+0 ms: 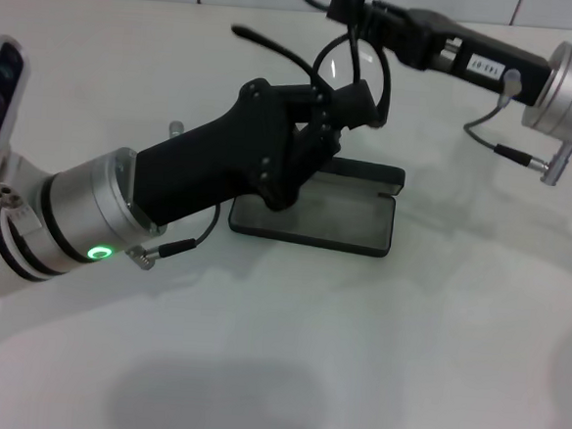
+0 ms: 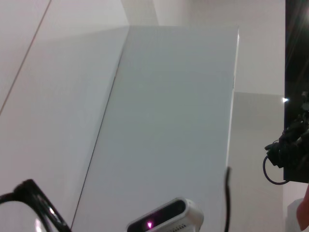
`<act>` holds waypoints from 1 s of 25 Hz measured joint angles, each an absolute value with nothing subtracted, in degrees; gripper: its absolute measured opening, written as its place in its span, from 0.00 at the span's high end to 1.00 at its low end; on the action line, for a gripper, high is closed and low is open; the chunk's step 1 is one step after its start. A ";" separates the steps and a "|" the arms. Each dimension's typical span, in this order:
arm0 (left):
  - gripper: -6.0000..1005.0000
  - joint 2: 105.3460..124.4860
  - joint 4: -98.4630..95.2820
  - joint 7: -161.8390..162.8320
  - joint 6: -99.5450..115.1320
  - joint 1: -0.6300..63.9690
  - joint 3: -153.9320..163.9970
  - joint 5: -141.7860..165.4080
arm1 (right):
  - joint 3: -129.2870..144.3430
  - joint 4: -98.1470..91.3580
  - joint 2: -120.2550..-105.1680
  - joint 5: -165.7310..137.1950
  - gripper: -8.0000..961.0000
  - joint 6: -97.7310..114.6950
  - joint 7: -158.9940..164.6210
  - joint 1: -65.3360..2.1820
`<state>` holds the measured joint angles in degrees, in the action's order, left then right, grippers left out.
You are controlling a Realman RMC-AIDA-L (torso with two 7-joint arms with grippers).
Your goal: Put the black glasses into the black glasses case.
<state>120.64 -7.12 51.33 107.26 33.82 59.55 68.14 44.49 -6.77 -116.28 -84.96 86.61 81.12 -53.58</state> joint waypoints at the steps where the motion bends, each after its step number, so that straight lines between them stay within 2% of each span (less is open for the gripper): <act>1: 0.98 120.63 -7.12 51.33 107.24 33.83 59.49 68.14 | 45.13 -6.88 -116.28 -84.96 0.84 87.03 80.85 -53.56; 25: 0.98 120.60 -7.12 51.88 106.91 34.28 59.76 68.11 | 54.29 -11.21 -116.27 -84.95 0.83 92.20 77.16 -51.59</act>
